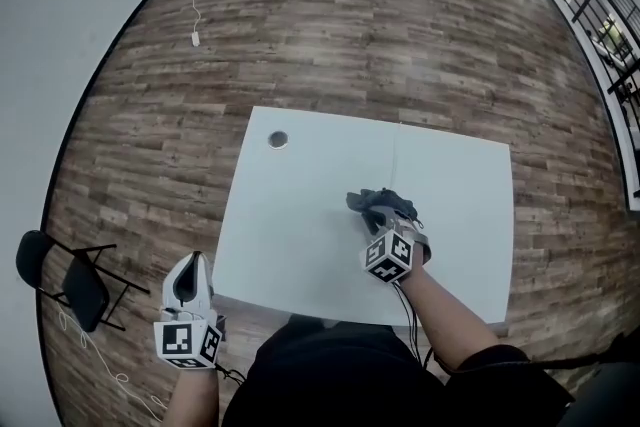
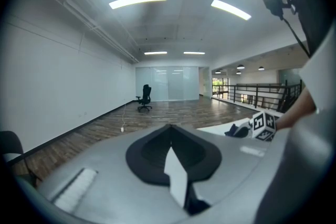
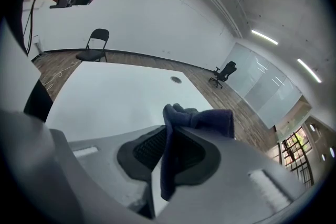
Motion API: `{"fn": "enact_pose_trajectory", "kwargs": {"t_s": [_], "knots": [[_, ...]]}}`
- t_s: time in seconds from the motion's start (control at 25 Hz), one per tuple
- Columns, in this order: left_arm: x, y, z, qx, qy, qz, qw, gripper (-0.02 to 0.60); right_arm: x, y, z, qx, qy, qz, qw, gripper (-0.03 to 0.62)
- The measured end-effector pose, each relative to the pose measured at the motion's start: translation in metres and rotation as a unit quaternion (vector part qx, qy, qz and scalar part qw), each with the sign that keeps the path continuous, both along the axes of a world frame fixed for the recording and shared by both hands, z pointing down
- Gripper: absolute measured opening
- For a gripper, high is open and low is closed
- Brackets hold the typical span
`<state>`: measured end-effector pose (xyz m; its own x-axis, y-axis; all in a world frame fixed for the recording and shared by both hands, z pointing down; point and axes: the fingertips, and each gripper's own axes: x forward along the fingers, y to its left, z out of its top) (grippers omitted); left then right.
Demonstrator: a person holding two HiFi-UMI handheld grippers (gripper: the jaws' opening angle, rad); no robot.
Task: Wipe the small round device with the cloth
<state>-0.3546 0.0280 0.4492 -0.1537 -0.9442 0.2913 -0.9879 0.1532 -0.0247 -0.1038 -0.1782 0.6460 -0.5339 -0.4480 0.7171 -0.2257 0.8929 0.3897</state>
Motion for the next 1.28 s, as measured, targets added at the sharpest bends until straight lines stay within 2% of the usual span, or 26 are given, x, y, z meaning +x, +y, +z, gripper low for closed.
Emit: {"fn": "enact_pose_trajectory", "kwargs": {"t_s": [0.24,0.44,0.52,0.6,0.72,0.84,0.96,1.04,1.12,1.2,1.28], "knots": [[-0.003,0.016,-0.001,-0.007,-0.005,-0.017,0.9998,0.008,-0.001,0.019,0.026,-0.042,0.009,-0.009,0.999,0.044],[-0.005,0.027,0.0,-0.011,-0.004,-0.026,0.9996,0.008,0.005,0.036,0.055,-0.13,0.009,0.014,0.991,0.044],[-0.007,0.028,0.001,-0.011,-0.003,-0.029,0.9995,0.008,0.0,0.046,0.053,-0.161,-0.007,-0.001,0.987,0.044],[-0.009,0.027,0.002,-0.009,0.0,-0.032,0.9995,0.008,-0.009,0.052,0.038,-0.171,-0.03,-0.027,0.984,0.044],[-0.003,0.022,0.0,-0.001,-0.001,-0.027,0.9996,0.008,-0.016,0.037,-0.005,-0.122,-0.067,-0.043,0.989,0.041],[0.001,0.019,-0.002,0.008,-0.002,-0.025,0.9997,0.008,-0.014,0.006,-0.059,-0.045,-0.108,-0.034,0.993,0.034],[-0.003,0.019,-0.003,0.015,0.001,-0.033,0.9994,0.008,-0.004,-0.027,-0.104,0.046,-0.128,-0.015,0.991,0.031],[-0.004,0.02,-0.004,0.019,0.001,-0.036,0.9992,0.008,0.006,-0.047,-0.122,0.105,-0.121,0.003,0.987,0.029],[-0.003,0.021,-0.003,0.017,0.0,-0.038,0.9991,0.008,0.016,-0.062,-0.126,0.143,-0.097,0.019,0.985,0.029],[-0.002,0.023,-0.004,0.016,-0.002,-0.04,0.9991,0.008,0.024,-0.069,-0.11,0.153,-0.061,0.016,0.986,0.028],[-0.002,0.025,-0.004,0.014,-0.004,-0.043,0.999,0.008,0.03,-0.068,-0.085,0.138,-0.031,0.011,0.99,0.028]]}}
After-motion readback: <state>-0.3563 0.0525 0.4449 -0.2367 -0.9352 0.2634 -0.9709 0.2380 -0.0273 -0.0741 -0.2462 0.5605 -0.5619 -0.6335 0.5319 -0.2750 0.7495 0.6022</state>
